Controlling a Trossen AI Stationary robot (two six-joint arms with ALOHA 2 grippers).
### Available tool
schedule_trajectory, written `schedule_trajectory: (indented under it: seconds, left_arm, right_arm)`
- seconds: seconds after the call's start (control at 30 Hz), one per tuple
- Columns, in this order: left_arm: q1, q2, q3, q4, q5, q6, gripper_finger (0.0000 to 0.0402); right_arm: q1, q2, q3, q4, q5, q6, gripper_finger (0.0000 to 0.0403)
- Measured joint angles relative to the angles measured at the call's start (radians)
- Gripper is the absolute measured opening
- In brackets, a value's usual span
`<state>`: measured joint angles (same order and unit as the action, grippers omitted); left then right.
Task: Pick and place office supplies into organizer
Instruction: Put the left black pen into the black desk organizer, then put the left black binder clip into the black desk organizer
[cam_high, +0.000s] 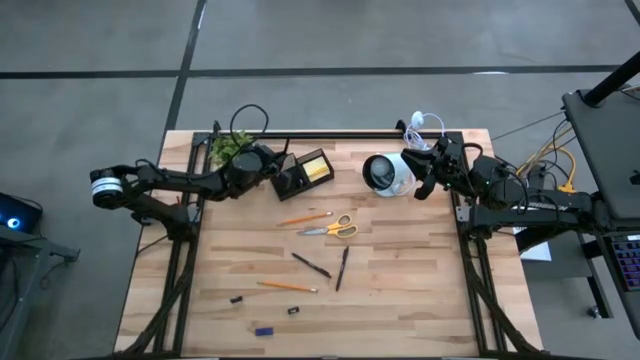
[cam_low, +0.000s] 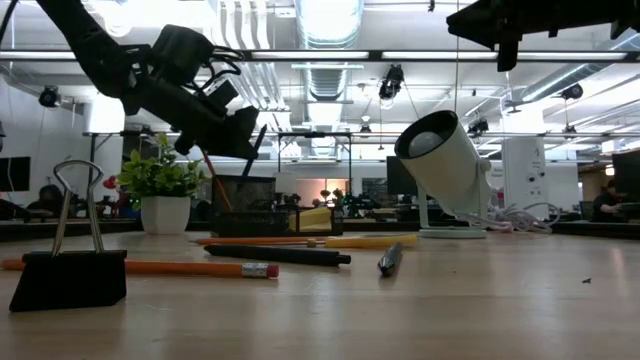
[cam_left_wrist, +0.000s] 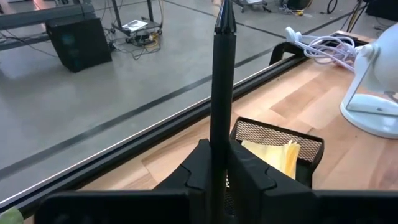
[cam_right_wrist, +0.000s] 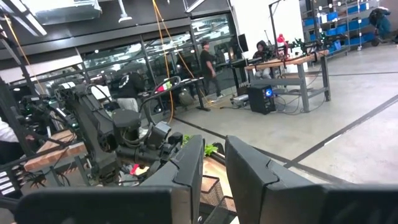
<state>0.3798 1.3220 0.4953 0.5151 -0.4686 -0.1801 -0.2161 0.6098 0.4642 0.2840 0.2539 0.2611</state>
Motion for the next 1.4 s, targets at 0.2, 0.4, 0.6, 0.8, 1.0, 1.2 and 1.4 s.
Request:
schedule_trajectory:
  seconds: [0.2,0.4,0.6,0.8,1.0,1.2,1.4]
  left_arm:
    - [0.000,0.000,0.000,0.000,0.001,-0.001,0.0064]
    - [0.000,0.000,0.000,0.000,0.002,-0.001,0.0090]
    - [-0.001,-0.002,0.012,0.000,0.035,-0.051,0.0095]
    - [-0.001,-0.023,0.046,0.001,0.211,-0.052,0.0095]
    - [-0.001,-0.064,0.073,0.003,0.393,-0.138,0.0095]
    - [0.000,-0.088,0.084,0.001,0.593,-0.306,0.0095]
    - [-0.003,-0.103,0.086,-0.001,0.743,-0.418,0.0096]
  right_arm:
    - [0.000,0.000,0.000,0.000,0.000,-0.003,0.0059]
    - [0.000,0.000,0.000,0.000,0.000,-0.003,0.0059]
    - [0.000,0.000,-0.001,0.000,0.000,-0.003,0.0059]
    - [0.000,0.000,-0.001,0.000,0.000,-0.002,0.0059]
    - [0.000,0.000,-0.001,0.000,0.000,0.000,0.0059]
    - [0.000,0.000,-0.001,-0.001,0.000,0.000,0.0059]
    - [0.000,0.000,-0.001,-0.006,0.000,-0.003,0.0059]
